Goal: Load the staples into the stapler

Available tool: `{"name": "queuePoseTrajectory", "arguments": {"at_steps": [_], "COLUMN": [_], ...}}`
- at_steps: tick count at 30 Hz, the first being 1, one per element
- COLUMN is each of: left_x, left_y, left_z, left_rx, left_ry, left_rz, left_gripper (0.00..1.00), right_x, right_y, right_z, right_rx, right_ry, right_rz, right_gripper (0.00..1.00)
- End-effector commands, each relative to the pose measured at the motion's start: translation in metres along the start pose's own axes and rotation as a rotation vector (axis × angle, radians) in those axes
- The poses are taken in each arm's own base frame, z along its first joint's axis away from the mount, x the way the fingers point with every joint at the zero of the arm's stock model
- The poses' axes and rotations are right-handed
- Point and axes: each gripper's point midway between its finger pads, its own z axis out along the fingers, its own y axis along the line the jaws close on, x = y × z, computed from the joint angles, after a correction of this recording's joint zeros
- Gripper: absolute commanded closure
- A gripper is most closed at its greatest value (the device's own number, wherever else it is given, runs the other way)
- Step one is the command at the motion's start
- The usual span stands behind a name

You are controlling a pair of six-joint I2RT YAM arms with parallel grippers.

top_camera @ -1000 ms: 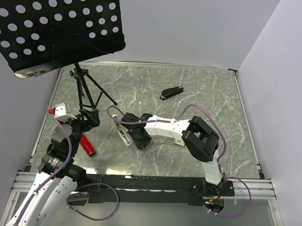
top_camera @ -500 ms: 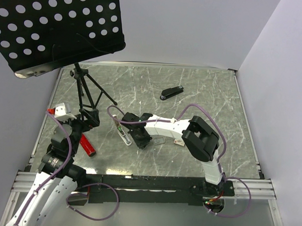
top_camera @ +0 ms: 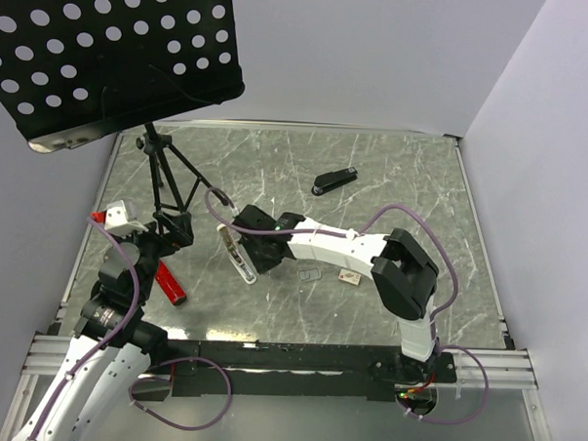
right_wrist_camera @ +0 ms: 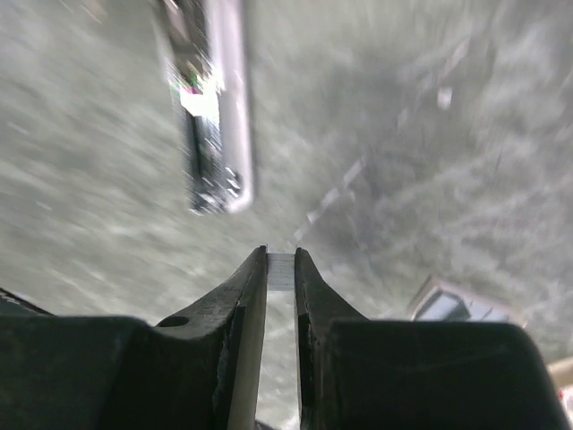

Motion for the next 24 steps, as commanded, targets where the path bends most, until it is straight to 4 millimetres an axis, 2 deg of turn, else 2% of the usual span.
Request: {"name": "queuePoseTrajectory", "arguments": {"at_steps": [1,9,19,24], "left_x": [-0.006,-0.005,-0.005,-0.005], "left_y": [-0.002,0.000,0.001,0.002], "left_z": [0.003,0.004,0.005,0.005], "left_rx": [0.006,-0.004,-0.007,-0.009], "left_ry": [-0.020,-0.017,-0.018,-0.017], "left_rz": [0.009,0.012,0.013,0.016], "left_gripper": [0.01,0.01,0.01,0.00], "right_x": [-0.061,-0.086,-0.081,-0.077], "right_y": [0.014,0.030,0.044,0.044], "right_z": [-0.039,-0.038,-0.021,-0.011], "right_rx": [-0.068,-0.129,-0.165,-0.143], "right_ry": [-0.235,-0.336,-0.339,-0.337], "right_rz": [-0.003,-0.022,-0.051,-0.053], "right_gripper": [0.85,0.85,0.84,0.85]}}
